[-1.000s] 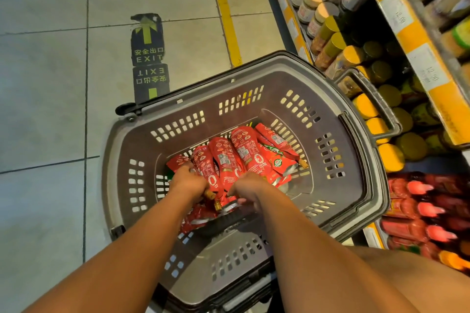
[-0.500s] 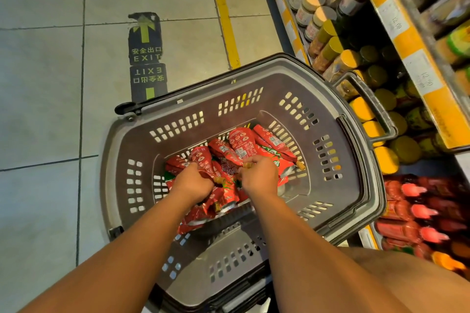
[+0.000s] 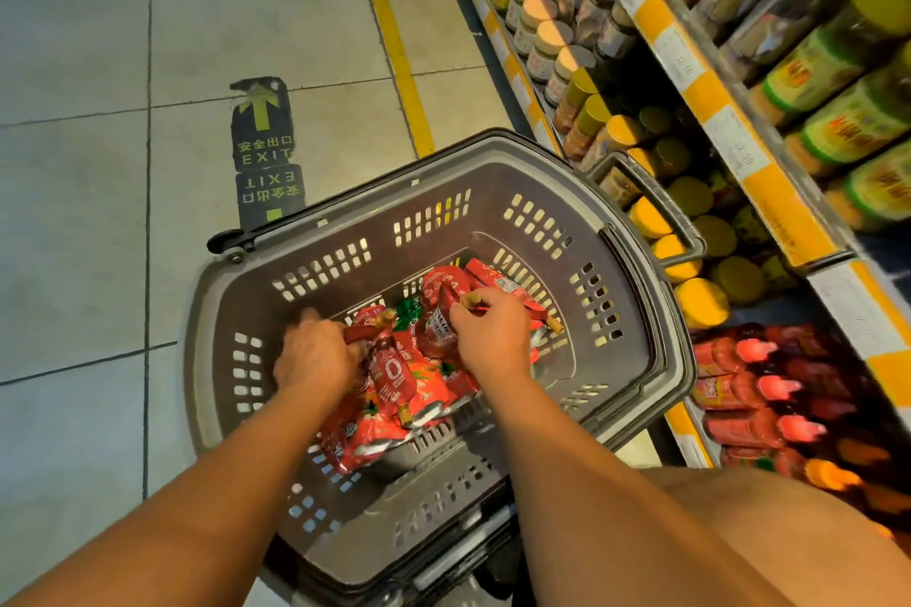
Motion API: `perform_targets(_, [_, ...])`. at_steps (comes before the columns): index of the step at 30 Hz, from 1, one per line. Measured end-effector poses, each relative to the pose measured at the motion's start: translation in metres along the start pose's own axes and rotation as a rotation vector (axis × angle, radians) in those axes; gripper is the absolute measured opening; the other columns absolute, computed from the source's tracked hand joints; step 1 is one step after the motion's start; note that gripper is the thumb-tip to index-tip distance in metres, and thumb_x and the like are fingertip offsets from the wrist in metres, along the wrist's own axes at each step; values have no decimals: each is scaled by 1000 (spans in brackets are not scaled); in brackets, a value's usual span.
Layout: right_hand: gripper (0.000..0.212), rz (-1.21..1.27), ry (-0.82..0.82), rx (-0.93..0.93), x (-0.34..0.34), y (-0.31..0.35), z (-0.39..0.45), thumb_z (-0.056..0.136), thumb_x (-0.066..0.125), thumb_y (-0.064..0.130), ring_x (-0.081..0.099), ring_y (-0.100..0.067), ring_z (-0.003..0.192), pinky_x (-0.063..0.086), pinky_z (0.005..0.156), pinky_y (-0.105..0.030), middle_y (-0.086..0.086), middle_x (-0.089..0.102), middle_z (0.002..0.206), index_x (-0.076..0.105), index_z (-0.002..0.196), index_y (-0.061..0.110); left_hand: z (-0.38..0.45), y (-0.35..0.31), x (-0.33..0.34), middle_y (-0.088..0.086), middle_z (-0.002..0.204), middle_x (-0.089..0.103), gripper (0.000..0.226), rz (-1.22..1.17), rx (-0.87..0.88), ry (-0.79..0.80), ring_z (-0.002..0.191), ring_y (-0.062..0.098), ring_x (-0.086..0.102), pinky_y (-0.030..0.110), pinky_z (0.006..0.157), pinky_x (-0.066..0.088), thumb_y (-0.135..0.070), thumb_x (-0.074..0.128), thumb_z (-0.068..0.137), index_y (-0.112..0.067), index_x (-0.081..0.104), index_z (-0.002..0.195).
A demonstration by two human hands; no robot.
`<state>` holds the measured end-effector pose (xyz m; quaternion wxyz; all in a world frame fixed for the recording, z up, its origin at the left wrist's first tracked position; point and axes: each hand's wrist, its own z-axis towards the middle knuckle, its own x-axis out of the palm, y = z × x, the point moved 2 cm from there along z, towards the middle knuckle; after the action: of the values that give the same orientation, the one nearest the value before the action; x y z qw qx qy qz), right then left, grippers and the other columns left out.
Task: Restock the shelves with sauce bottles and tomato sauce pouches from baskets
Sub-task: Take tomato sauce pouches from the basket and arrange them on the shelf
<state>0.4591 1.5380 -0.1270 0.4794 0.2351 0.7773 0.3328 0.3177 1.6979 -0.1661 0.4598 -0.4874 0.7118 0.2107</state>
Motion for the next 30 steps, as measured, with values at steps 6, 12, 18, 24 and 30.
perform_targets(6, [23,141,-54,14,-37,7,-10,88,69,15,44,-13,56,35,55,-30,2,56,62,60,66,16,-19,4,-16,-7,78,65,16,-173,69,4,70,14,61,34,67,49,-34,66,100,-28,75,111])
perform_targets(12, [31,251,-104,14,-74,15,-23,89,71,22,46,-13,55,36,53,-30,3,54,61,55,62,21,-50,-12,-38,-1,71,67,15,-274,133,-74,66,18,62,35,63,50,-33,65,100,-27,74,90])
perform_targets(18, [18,312,-184,-20,-121,17,-40,88,70,23,52,-12,63,40,57,-30,-1,64,70,66,72,16,-84,-39,-69,4,66,68,10,-429,254,-124,53,21,62,31,49,43,-34,64,102,-31,70,95])
perform_targets(24, [21,391,-309,-10,-156,19,-58,88,69,22,54,-15,63,46,59,-35,3,62,68,60,68,21,-114,-56,-105,3,66,72,27,-574,328,-178,58,26,67,34,53,48,-40,67,99,-16,75,93])
perform_targets(30, [27,498,-415,-52,-191,29,-80,88,70,22,55,-14,65,46,59,-36,4,59,68,56,65,24,-159,-88,-139,13,79,75,28,-909,382,-144,55,19,68,28,50,51,-36,69,96,-9,76,99])
